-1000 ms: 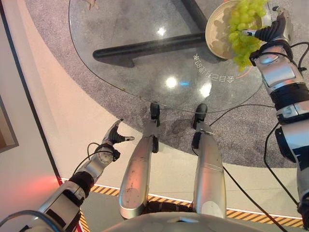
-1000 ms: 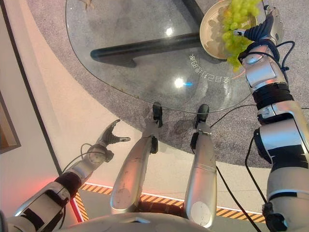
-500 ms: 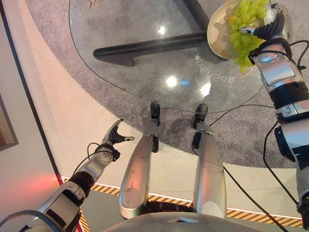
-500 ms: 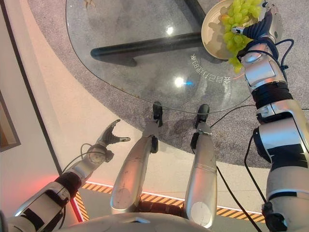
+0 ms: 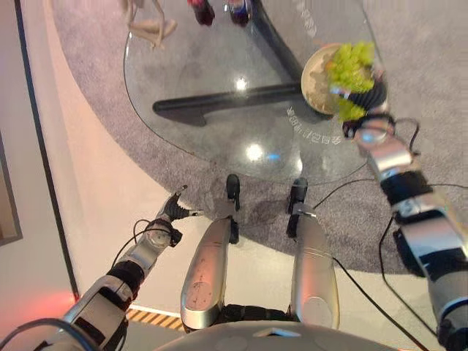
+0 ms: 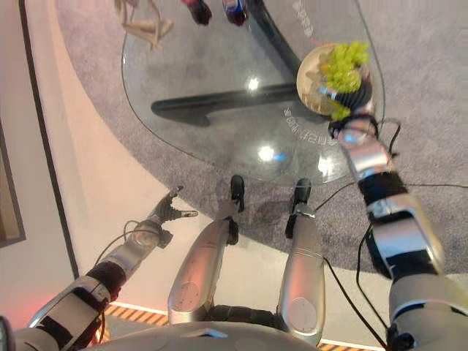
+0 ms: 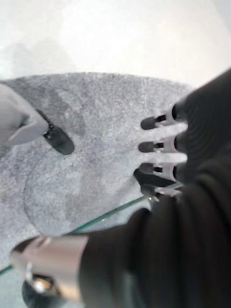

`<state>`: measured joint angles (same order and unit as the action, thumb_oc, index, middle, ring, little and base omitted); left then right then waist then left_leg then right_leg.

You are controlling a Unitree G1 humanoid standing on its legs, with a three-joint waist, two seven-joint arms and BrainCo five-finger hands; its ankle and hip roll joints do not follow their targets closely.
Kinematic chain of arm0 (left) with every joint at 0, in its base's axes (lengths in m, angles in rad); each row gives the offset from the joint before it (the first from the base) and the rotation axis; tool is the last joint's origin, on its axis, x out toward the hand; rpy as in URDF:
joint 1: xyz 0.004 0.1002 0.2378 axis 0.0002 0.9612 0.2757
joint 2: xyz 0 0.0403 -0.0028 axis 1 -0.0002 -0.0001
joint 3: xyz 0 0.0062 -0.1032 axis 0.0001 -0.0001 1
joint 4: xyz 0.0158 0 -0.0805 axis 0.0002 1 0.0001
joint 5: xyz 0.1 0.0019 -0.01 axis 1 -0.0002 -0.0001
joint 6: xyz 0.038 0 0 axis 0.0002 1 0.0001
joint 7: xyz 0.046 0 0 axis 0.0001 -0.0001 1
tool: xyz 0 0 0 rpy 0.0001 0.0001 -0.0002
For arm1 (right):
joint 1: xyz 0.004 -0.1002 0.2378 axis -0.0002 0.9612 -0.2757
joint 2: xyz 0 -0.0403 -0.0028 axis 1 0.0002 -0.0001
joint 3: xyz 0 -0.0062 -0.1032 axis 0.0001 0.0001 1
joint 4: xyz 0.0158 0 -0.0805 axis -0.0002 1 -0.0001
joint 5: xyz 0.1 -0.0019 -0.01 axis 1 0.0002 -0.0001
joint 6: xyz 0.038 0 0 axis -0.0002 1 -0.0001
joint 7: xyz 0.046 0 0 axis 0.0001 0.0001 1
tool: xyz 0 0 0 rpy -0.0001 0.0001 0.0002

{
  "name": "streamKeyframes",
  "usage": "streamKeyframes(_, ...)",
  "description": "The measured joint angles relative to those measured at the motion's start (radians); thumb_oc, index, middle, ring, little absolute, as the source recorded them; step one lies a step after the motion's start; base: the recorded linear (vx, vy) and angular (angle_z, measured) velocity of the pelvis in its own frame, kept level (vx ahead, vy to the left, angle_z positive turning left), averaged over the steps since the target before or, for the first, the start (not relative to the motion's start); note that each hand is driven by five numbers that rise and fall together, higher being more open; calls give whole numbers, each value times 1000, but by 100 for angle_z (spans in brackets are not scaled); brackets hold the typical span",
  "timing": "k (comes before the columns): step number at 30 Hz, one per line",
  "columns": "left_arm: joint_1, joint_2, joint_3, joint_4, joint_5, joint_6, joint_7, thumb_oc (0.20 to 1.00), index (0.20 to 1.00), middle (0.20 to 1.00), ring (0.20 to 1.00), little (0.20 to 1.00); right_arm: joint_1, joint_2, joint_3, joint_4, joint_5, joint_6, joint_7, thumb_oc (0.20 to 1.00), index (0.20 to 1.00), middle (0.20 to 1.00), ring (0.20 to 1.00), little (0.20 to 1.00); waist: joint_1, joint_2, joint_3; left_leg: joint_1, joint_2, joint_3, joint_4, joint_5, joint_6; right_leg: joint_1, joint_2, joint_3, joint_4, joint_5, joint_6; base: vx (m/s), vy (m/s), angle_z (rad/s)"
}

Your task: Pick up fruits into the plate

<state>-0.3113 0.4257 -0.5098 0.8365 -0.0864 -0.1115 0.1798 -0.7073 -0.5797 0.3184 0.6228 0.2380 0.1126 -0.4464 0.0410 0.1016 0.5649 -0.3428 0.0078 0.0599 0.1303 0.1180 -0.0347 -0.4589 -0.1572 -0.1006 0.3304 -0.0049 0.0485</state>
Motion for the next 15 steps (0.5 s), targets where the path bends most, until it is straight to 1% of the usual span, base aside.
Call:
streamKeyframes(2, 7, -12, 14, 27, -18, 3, -13, 1000, 1000, 1000, 1000, 1000, 102, 25, -10, 0, 21, -46, 23, 1000, 1000, 1000, 1000, 1000, -9, -2, 0, 60, 9, -4, -19, -4, -1, 74, 12, -4, -38, 0, 0, 69, 62, 4)
streamKeyframes(3, 23, -25, 37, 41, -30, 3, -14, 1000, 1000, 1000, 1000, 1000, 158, 40, -14, -1, 36, -60, 36, 1000, 1000, 1000, 1000, 1000, -16, -6, -1, 102, 12, -9, -38, -2, -2, 123, 15, -16, -65, 6, 7, 90, 35, 10)
streamKeyframes(4, 39, -30, 44, 41, -41, 3, -18, 1000, 1000, 1000, 1000, 1000, 220, 53, -26, -1, 63, -80, 54, 1000, 1000, 1000, 1000, 1000, -22, -13, -5, 145, 17, -13, -57, -4, -3, 169, 20, -21, -89, 5, 6, 119, 26, 4)
streamKeyframes(6, 79, -33, 72, 44, -44, 2, -22, 1000, 1000, 1000, 1000, 1000, 333, 72, -57, 12, 118, -128, 111, 1000, 1000, 1000, 1000, 1000, -18, -32, -49, 172, 26, -12, -89, -4, -4, 198, 31, -23, -124, 6, 7, 124, 27, -1)
streamKeyframes(7, 90, -35, 81, 51, -47, 4, -23, 1000, 1000, 1000, 1000, 1000, 355, 86, -80, 26, 140, -144, 136, 1000, 1000, 1000, 1000, 1000, -18, -37, -59, 185, 27, -13, -100, -3, -4, 216, 35, -27, -140, 10, 9, 137, 21, 3)
streamKeyframes(8, 114, -40, 100, 69, -49, 10, -22, 1000, 1000, 1000, 1000, 1000, 405, 123, -118, 84, 169, -175, 178, 1000, 1000, 1000, 1000, 1000, -18, -51, -76, 223, 34, -13, -119, -3, -5, 263, 43, -35, -173, 20, 14, 146, 31, 5)
streamKeyframes(9, 145, -47, 117, 82, -49, 18, -21, 1000, 1000, 1000, 1000, 1000, 460, 148, -125, 130, 185, -182, 203, 1000, 1000, 1000, 1000, 1000, -19, -66, -112, 246, 40, -13, -137, -8, -10, 292, 49, -41, -198, 20, 13, 210, 52, 8)
streamKeyframes(10, 188, -57, 137, 108, -44, 23, -21, 1000, 1000, 1000, 1000, 1000, 518, 195, -150, 212, 202, -211, 258, 1000, 1000, 1000, 1000, 1000, -17, -84, -177, 280, 45, -13, -168, -4, -7, 334, 56, -52, -241, 27, 17, 195, 82, 7)
streamKeyframes(12, 253, -68, 157, 156, -29, 21, -19, 1000, 1000, 1000, 1000, 1000, 601, 255, -156, 314, 230, -230, 337, 1000, 1000, 1000, 1000, 1000, -16, -110, -256, 341, 48, -12, -194, -11, -13, 407, 66, -58, -297, 30, 13, 221, 111, 3)
streamKeyframes(13, 264, -74, 159, 178, -22, 21, -19, 1000, 1000, 1000, 1000, 1000, 628, 273, -158, 355, 240, -241, 369, 1000, 1000, 1000, 1000, 1000, -19, -115, -276, 362, 48, -12, -204, -15, -15, 434, 67, -62, -315, 30, 12, 189, 108, 3)
streamKeyframes(15, 295, -105, 186, 259, -10, 30, -25, 1000, 1000, 1000, 1000, 1000, 685, 319, -168, 461, 254, -248, 446, 1000, 1000, 1000, 1000, 1000, -19, -123, -345, 409, 44, -11, -219, -31, -14, 493, 67, -69, -356, 30, 13, 102, 97, 7)
